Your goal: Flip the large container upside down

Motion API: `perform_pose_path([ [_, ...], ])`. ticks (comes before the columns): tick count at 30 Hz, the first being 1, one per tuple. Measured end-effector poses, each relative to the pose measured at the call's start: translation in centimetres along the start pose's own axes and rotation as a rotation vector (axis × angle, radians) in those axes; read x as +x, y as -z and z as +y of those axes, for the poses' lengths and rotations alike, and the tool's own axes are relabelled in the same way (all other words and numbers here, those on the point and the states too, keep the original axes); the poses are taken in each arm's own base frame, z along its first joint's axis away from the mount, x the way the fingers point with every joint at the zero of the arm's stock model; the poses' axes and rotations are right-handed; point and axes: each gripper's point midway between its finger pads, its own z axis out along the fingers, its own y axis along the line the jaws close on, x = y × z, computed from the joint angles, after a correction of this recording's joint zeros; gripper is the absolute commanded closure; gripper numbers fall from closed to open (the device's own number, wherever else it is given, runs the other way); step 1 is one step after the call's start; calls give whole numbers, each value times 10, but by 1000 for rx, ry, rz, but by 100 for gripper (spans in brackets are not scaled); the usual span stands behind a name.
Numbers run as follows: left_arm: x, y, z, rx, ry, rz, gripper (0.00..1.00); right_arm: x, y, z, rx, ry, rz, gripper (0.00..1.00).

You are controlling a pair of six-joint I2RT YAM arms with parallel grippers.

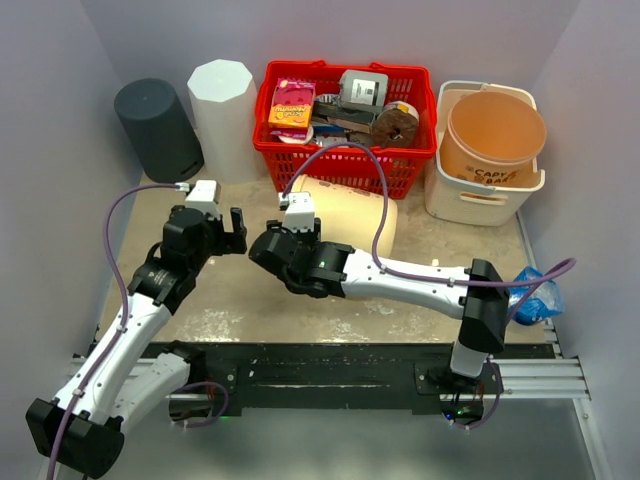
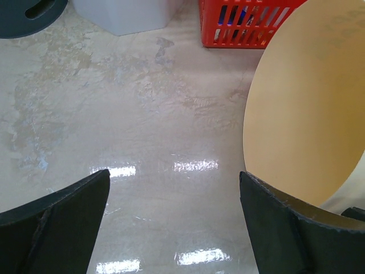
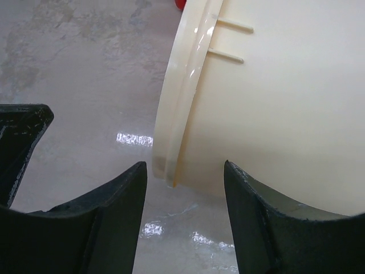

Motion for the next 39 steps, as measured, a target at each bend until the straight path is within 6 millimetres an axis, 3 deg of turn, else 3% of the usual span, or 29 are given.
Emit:
perform_pose_path([
  [11, 4, -2, -4, 36, 6, 8, 1, -20, 2, 0, 37, -33, -57, 35],
  [19, 6, -4, -2, 40, 15, 9, 1, -44, -5, 22, 91, -183, -107, 39],
  [24, 6, -4, -1, 42, 19, 8, 1, -29, -18, 33, 168, -197, -103, 44],
  [31, 4, -3, 0, 43, 24, 3, 1, 11, -31, 10, 310, -128, -74, 48],
  [39, 4, -3, -3, 64, 25, 4, 1, 5, -22, -7, 334, -135, -96, 42],
])
